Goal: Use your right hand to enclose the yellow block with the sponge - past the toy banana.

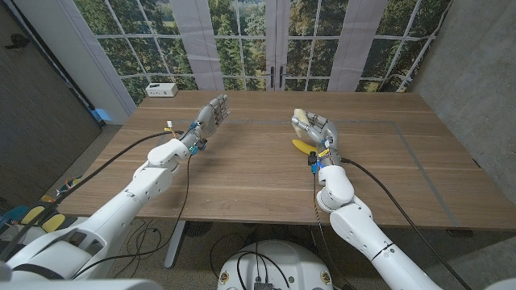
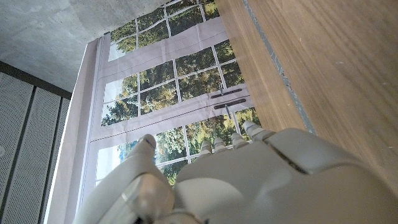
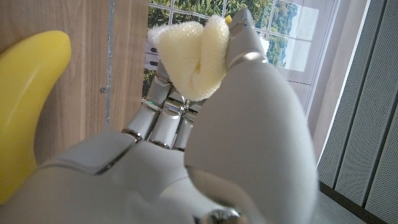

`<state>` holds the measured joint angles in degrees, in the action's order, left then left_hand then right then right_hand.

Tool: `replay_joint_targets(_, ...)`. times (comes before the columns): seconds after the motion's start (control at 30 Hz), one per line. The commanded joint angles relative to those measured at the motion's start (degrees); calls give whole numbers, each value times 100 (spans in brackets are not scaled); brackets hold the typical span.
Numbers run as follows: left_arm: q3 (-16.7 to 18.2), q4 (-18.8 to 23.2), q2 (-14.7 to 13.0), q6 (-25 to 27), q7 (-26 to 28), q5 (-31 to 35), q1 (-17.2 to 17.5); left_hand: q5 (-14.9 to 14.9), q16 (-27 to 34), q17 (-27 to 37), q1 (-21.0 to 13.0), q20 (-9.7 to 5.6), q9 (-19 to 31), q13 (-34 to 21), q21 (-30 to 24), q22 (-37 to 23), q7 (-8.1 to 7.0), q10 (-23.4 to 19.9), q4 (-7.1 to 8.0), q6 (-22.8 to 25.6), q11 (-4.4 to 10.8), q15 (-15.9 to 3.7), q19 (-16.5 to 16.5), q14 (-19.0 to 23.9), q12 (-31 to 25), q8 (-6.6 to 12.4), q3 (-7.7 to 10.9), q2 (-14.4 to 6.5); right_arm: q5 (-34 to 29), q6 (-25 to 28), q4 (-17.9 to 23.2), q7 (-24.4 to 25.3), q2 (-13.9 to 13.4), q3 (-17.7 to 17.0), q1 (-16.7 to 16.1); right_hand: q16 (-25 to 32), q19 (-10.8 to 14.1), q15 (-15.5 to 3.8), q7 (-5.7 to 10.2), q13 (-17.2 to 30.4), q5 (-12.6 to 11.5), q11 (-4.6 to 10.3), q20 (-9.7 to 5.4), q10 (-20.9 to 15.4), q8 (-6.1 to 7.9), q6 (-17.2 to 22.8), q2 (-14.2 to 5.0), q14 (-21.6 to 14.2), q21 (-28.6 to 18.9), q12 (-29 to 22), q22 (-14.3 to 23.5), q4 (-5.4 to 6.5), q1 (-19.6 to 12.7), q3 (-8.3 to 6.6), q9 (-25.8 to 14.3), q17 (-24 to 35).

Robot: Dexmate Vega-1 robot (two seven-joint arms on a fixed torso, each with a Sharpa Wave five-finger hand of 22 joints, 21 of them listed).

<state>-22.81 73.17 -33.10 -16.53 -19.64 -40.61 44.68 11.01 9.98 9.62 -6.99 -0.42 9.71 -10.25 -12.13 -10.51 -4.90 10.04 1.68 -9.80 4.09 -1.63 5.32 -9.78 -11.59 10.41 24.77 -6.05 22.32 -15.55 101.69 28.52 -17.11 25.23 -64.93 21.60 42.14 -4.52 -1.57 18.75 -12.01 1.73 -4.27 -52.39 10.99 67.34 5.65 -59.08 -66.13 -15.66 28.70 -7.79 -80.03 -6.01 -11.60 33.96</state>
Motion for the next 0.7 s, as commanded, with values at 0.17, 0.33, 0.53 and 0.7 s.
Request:
replay_joint_targets(0.17,112,301,-191,3,95,-39,251,-3,17,14,-21,-7,26,-17,2,-31,-11,164,-54,-69,-34,9,7,-416,24,0,12,-30,444,-125,-62,-53,68,-142,2,-32,-51,-862,-185,31,-17,-6,-807,-10,34,151,-1138,-587,-89,29,-16,12,-1195,16,-23,33)
replay_joint_targets(0.33,99,213,-170,-27,61,-34,236,-3,17,15,-21,-5,26,-17,2,-31,-12,158,-54,-65,-34,10,8,-415,22,1,12,-30,432,-88,-77,35,89,-139,9,-40,-62,-857,-173,30,-16,-11,-807,-5,32,141,-1149,-593,-118,39,-30,12,-1201,12,-24,37)
replay_joint_targets(0.53,103,291,-184,30,120,-61,316,-3,16,15,-20,-8,26,-17,3,-31,-14,169,-55,-67,-26,7,12,-419,26,0,13,-32,316,-101,-74,108,82,-121,40,-47,-87,-863,-182,43,-10,-12,-811,-2,30,127,-1164,-614,-166,47,-61,7,-1221,3,-26,51)
replay_joint_targets(0.7,75,312,-177,172,193,-69,294,-3,17,15,-20,-5,26,-17,2,-31,-16,167,-55,-64,-24,14,10,-418,25,1,13,-33,-117,-165,-144,215,-2,-72,111,-371,-569,-881,187,-135,56,-191,-714,1240,-111,-1706,-1020,98,-68,529,-718,72,-818,129,-20,10)
